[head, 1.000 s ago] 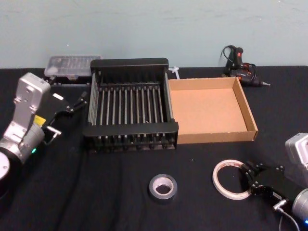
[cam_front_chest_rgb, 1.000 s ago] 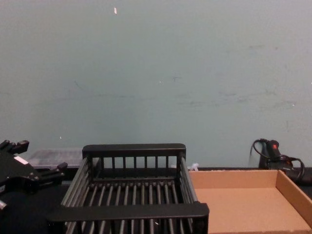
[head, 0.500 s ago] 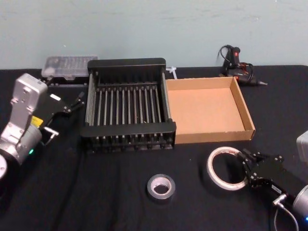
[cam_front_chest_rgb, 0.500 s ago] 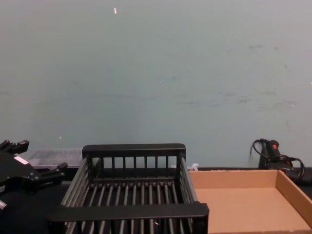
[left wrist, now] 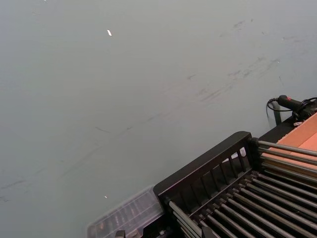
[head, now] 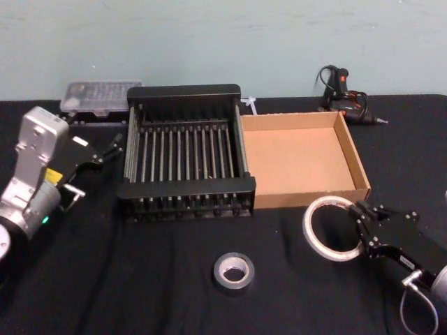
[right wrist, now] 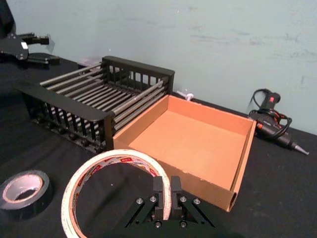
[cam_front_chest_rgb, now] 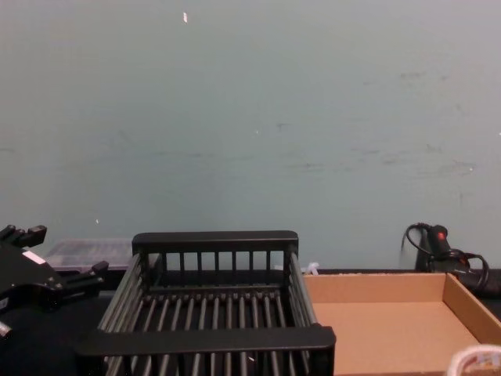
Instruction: Pick up the white tape and place it into the black box , Pick up the silver tape and place it into the brown box.
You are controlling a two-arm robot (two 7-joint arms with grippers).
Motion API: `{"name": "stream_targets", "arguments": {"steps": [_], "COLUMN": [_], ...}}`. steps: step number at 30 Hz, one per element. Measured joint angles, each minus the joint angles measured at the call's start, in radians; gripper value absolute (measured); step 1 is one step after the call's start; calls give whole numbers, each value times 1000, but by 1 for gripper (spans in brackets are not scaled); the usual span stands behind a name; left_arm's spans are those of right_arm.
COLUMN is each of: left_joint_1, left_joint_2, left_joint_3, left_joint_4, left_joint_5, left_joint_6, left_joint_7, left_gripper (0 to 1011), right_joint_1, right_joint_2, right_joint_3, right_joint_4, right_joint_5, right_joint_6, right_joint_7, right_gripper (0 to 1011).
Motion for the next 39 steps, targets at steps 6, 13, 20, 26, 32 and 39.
{"name": "stream_targets", "arguments": {"steps": [6, 13, 20, 26, 32, 39], "left_joint_1": [0, 0, 0, 0, 0, 0], "left_joint_2": [0, 0, 0, 0, 0, 0], "left_joint_3": [0, 0, 0, 0, 0, 0], "left_joint_4": [0, 0, 0, 0, 0, 0], "left_joint_5": [0, 0, 0, 0, 0, 0], "left_joint_6": [0, 0, 0, 0, 0, 0], "left_joint_7": [0, 0, 0, 0, 0, 0], "left_gripper": [1001, 1001, 1001, 1001, 1001, 1001], "right_joint_1": [11, 46, 92, 156, 212, 275], "right_joint_2": [-12, -31, -44, -61, -78, -101], "right_joint_3": [9, 6, -14, -39, -68, -99], "right_joint_4": [-2, -5, 8, 42, 78, 125], "right_joint_5": [8, 12, 4, 0, -7, -19], "right_joint_6": [-17, 0, 27, 59, 79, 90], "right_joint_7": [5, -7, -13, -15, -17, -20], "right_gripper": [95, 95, 95, 95, 95, 95]}}
